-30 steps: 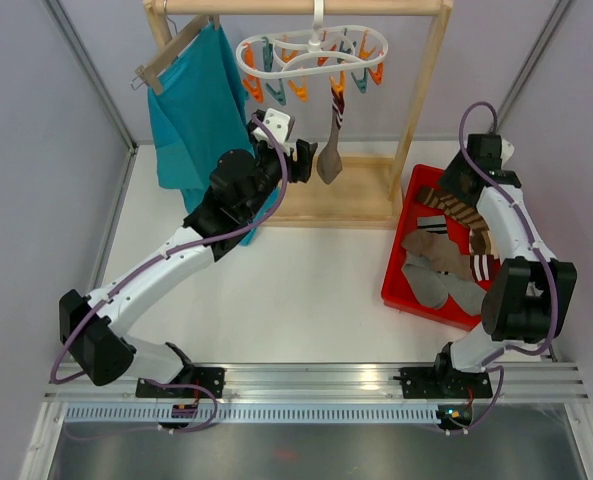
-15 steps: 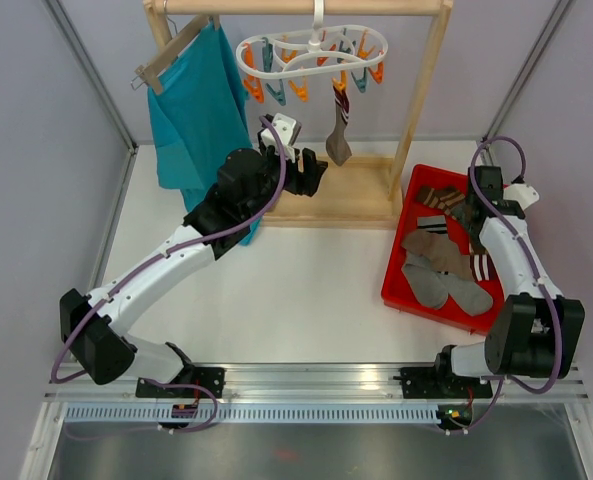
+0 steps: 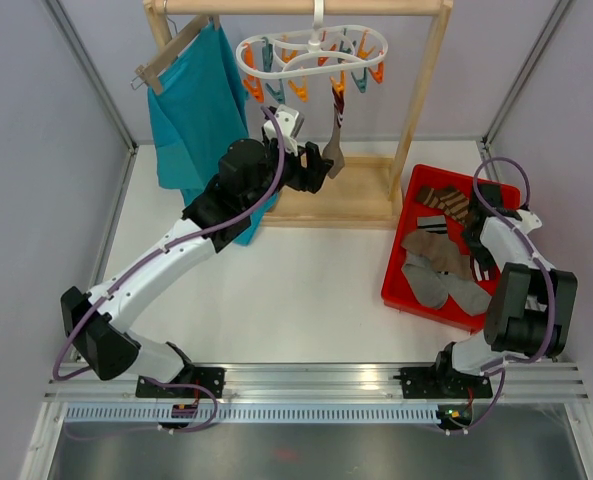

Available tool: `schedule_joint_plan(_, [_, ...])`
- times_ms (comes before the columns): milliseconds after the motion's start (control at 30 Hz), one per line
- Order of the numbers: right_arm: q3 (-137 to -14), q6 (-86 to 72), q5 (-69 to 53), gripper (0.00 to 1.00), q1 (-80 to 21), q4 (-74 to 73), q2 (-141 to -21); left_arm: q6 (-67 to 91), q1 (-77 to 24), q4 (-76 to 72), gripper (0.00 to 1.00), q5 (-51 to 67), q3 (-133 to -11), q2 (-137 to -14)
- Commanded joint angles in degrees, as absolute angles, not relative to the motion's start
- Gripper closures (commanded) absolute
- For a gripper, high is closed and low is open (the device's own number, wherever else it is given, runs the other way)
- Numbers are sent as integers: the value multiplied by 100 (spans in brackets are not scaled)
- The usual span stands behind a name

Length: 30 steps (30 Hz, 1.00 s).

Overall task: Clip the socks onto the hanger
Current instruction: Pick up the sock from the bin.

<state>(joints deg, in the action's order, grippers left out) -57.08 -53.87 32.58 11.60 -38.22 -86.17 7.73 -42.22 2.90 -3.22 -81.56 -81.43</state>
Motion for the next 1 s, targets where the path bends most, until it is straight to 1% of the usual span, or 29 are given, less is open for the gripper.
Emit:
schedule_joint_plan(0, [-5651, -5449, 3121, 30, 1370, -3472, -8876, 949, -4219, 422, 26, -211, -8508, -8253])
schedule_joint_plan(300, [-5704, -5273, 2716, 30, 1916, -3015, -9255, 932, -4219, 448, 26, -220, -8666, -8385])
schedule_joint_plan(500, [-5765, -5326, 2646, 30, 1925, -2874, -9325, 932, -4219, 422, 26, -220, -8701, -8446])
schedule_joint_plan(767, [-5827, -5432, 2628, 32, 1925, -2865, -9712, 861, -4219, 439, 26, -299, -8684, -8429])
schedule_joint_plan(867, [-5853, -5440, 2602, 34, 1925, -2874, -9747, 844, -4219, 439, 25, -308, -8675, -8429])
schedule_joint_plan(900, [-5854, -5440, 2602, 38, 1925, -2900, -9738, 844, -4219, 431, 25, -316, -8666, -8429])
schedule_joint_plan(967, [-5827, -5414, 2602, 42, 1925, -2892, -9633, 844, -4219, 439, 26, -325, -8666, -8420])
